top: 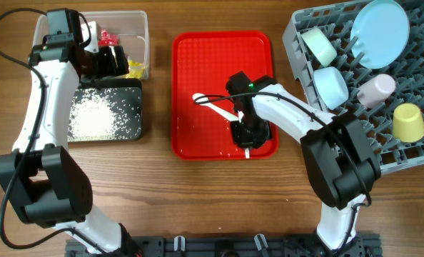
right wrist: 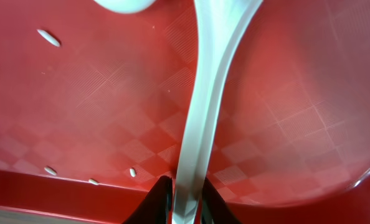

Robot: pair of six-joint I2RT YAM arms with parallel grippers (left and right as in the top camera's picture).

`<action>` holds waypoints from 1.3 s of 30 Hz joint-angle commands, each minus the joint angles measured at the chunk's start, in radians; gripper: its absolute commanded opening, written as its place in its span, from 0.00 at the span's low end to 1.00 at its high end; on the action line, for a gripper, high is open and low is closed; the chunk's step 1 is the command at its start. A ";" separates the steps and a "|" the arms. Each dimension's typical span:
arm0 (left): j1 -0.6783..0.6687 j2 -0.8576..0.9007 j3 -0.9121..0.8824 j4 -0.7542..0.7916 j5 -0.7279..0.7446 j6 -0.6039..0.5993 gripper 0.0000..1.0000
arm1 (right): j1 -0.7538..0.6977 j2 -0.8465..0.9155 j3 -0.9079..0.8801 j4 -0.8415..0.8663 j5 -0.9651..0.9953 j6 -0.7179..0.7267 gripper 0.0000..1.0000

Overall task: Sort waste into correct bins and load items into the dishwasher rack
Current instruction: 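Lower the right gripper and grasp the white fork, then carry the white fork to the dish rack and insert it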

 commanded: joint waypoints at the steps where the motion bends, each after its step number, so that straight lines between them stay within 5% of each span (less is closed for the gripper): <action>1: 0.003 -0.011 0.006 0.002 0.002 -0.005 1.00 | 0.005 0.009 0.001 0.014 -0.051 0.005 0.08; 16: 0.003 -0.011 0.006 0.002 0.002 -0.005 1.00 | -0.072 -0.216 0.063 -0.065 0.027 -0.004 0.04; 23: 0.003 -0.011 0.006 0.002 0.002 -0.005 1.00 | -0.236 -0.581 0.063 -0.340 0.198 0.034 0.05; 30: 0.003 -0.011 0.006 0.002 0.002 -0.005 1.00 | -0.452 -0.697 0.063 -0.493 0.322 0.104 0.04; 39: 0.003 -0.011 0.006 0.002 0.002 -0.005 1.00 | -0.631 -0.613 0.063 -0.404 0.433 -0.165 0.04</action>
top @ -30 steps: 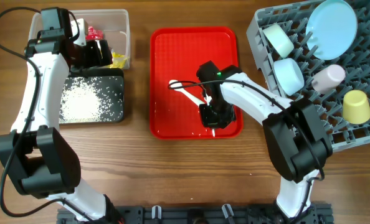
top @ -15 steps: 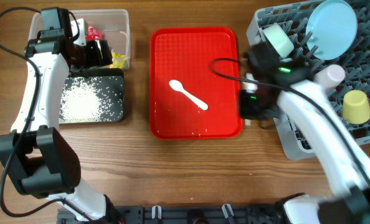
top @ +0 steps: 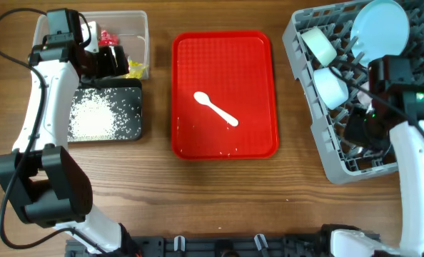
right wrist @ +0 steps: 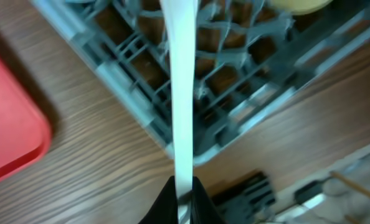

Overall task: Sort waste into correct bins and load items into the dishwasher rack
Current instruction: 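Carry the white fork to the dish rack and insert it, then move the right gripper back to the white spoon and grasp it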

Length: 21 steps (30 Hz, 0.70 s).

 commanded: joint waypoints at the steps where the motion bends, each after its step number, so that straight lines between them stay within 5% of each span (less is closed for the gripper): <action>1: 0.003 -0.011 0.006 0.002 0.002 -0.005 1.00 | -0.036 0.055 0.014 0.040 0.072 -0.136 0.04; 3: 0.003 -0.011 0.006 0.002 0.002 -0.005 1.00 | -0.037 0.085 0.014 0.041 0.084 -0.140 0.05; 6: 0.003 -0.011 0.006 0.002 0.002 -0.005 1.00 | -0.037 0.135 0.014 0.040 0.101 -0.139 0.29; 14: 0.003 -0.011 0.006 0.002 0.002 -0.005 1.00 | -0.037 0.179 0.014 0.029 0.108 -0.102 0.45; 21: 0.003 -0.011 0.006 0.002 0.002 -0.005 1.00 | 0.026 0.173 0.114 0.053 -0.378 -0.174 0.45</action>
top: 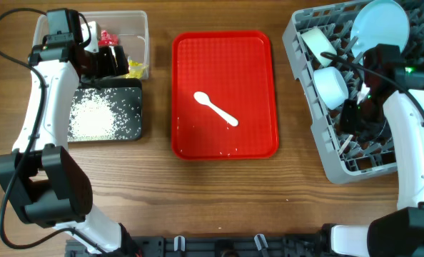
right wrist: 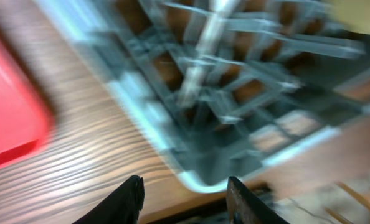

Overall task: Sort waste into correct bins and load items into the dishwasher rack
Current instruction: 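Move the right gripper back to the white spoon and grasp it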

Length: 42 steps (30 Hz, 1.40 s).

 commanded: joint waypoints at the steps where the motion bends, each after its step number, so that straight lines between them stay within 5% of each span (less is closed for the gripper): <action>1: 0.003 -0.011 0.006 0.002 0.002 -0.005 1.00 | 0.113 -0.004 0.103 0.067 -0.320 -0.071 0.45; 10: 0.003 -0.011 0.006 0.002 0.002 -0.005 1.00 | 0.579 0.187 0.114 0.482 -0.229 -0.047 0.58; 14: 0.003 -0.011 0.006 0.002 0.002 -0.005 1.00 | 0.593 0.398 0.114 0.595 -0.238 -0.156 0.59; 24: 0.003 -0.011 0.006 0.002 0.002 -0.005 1.00 | 0.608 0.592 0.114 0.764 -0.238 -0.352 0.54; 42: 0.003 -0.011 0.006 0.002 0.002 -0.005 1.00 | 0.614 0.621 -0.004 0.678 -0.325 -0.289 0.37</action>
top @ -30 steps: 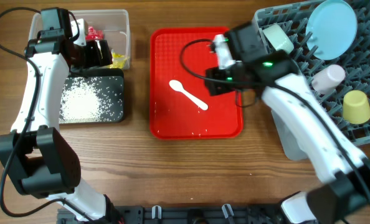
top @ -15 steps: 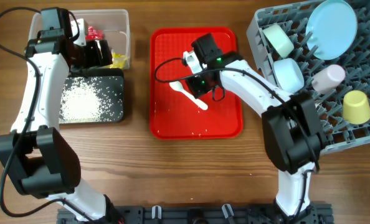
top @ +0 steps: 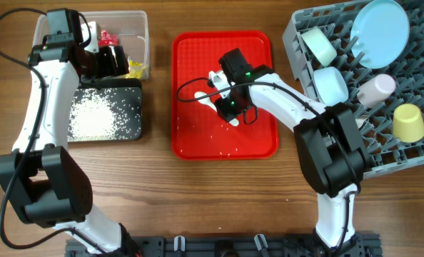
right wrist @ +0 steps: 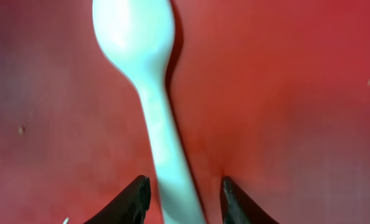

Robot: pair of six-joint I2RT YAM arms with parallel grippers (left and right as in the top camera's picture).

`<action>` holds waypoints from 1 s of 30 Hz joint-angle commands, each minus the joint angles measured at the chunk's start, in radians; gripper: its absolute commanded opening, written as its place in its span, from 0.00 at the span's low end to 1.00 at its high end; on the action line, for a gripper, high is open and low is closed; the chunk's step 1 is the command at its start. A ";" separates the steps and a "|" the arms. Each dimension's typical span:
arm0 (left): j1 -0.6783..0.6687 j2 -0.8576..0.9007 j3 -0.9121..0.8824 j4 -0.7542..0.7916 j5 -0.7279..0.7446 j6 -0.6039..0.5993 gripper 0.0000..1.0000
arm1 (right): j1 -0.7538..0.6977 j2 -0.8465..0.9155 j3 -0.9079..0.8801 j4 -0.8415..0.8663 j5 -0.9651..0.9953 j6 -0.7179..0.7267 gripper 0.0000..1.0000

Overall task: Sort waste into correct bins and load items into the dishwasher rack
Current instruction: 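Move the right gripper back to the white spoon and grasp it, then carry the white spoon to the dish rack and insert it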

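Note:
A white plastic spoon [right wrist: 135,37] lies on the red tray [top: 198,57], bowl away from the wrist camera. My right gripper [right wrist: 185,186] stands open low over it, one finger on each side of the handle. In the overhead view the right gripper [top: 230,108] covers most of the spoon. The grey dishwasher rack [top: 412,153] at the right holds a blue plate, bowls and cups. My left gripper [top: 110,61] hangs in the clear waste bin [top: 137,21] at the far left; its jaws are not readable from above.
A black tray [top: 105,114] scattered with white grains lies in front of the waste bin. Red and yellow scraps sit in the bin. A few white grains dot the red tray. Bare wooden table shows between the tray and the rack.
My right gripper was open at the rack's front left corner. Now it is back over the red tray, open astride the white spoon's handle. The left arm has not moved.
First my right gripper was shut on a white utensil's handle on the tray, beside the spoon. Then it held that utensil over the rack's corner. Then it was open there with nothing in it. Now it is at the tray, around the remaining spoon.

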 commanded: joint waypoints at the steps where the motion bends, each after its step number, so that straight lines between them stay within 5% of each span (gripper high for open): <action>1: 0.003 -0.011 0.006 0.002 0.002 -0.005 1.00 | 0.007 0.043 -0.057 -0.074 -0.011 0.047 0.37; 17: 0.003 -0.011 0.006 0.002 0.002 -0.005 1.00 | 0.007 0.043 -0.058 -0.130 0.009 0.141 0.05; 24: 0.003 -0.011 0.006 0.002 0.002 -0.005 1.00 | -0.005 0.008 0.002 -0.217 -0.032 0.176 0.04; 30: 0.003 -0.011 0.006 0.002 0.002 -0.005 1.00 | -0.049 -0.280 0.064 -0.405 0.041 0.177 0.04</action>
